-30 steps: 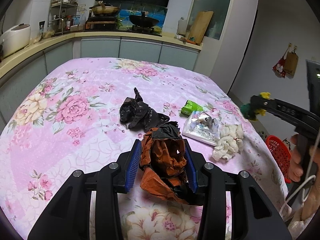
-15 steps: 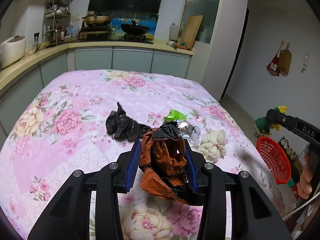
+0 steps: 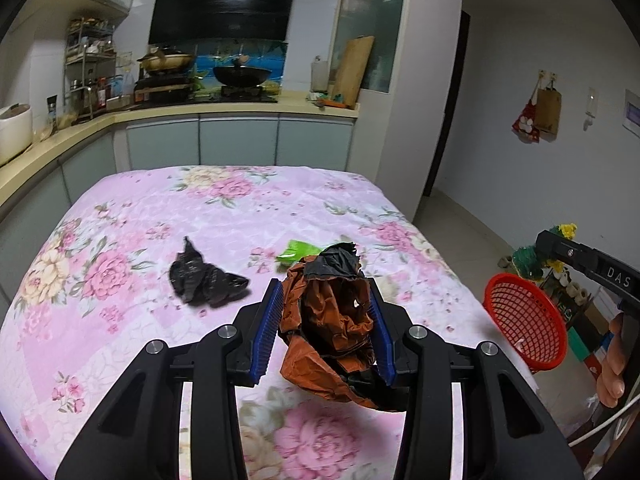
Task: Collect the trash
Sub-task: 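Carry the orange bag and yellow-green scrubber over the red basket with both tools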
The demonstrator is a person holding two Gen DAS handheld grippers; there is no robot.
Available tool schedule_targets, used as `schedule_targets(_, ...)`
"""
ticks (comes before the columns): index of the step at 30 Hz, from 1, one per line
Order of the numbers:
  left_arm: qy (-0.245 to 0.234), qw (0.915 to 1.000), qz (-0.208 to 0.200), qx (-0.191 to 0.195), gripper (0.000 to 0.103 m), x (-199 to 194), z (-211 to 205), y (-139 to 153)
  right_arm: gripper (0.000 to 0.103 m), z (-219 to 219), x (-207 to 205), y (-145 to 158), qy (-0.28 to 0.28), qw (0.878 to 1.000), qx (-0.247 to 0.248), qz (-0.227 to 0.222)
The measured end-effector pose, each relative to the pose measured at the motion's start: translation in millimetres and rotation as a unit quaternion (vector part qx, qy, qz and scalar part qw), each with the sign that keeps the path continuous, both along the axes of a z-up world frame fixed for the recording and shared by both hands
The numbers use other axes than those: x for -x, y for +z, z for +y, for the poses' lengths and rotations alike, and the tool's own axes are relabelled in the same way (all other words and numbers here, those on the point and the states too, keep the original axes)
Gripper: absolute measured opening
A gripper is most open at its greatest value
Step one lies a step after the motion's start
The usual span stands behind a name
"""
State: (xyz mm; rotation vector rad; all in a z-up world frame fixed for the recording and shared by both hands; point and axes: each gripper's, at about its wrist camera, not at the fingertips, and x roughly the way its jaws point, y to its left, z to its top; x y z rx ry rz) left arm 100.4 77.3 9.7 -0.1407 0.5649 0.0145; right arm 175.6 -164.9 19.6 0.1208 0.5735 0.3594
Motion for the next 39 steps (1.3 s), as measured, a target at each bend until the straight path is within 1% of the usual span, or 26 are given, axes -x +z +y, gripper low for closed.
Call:
schedule_targets(11,-0.042,0.9990,-0.008,-0.015,0.039,-16,-44,12,0.029,-38,3,0,-0.040,0.999,-0.006,0.000)
schedule_targets(19,-0.081,0.9964,-0.007,-0.024,0.039,-29,-82,16,0.029,-68,3,-3,-0.075,0.997,-0.012,0.011)
schedule_targets(26,-0.117,0.9929,-0.006,-0.017,0.039,-41,-113,22,0.029,-97,2,1,-0.111,0.994,-0.020,0.013)
schedule_targets(31,-0.139,0.9901,-0.007,-0.019,0.039,-46,-133,26,0.029,-111,2,3,-0.136,0.990,-0.021,0.013)
schedule_targets(35,-0.159,0.9869,-0.006,-0.026,0.039,-51,-152,28,0.029,-123,2,1,-0.156,0.987,-0.020,0.015)
schedule_targets(39,-0.185,0.9824,0.002,-0.023,0.039,-58,-171,25,0.030,-133,-3,-4,-0.175,0.984,-0.023,0.026)
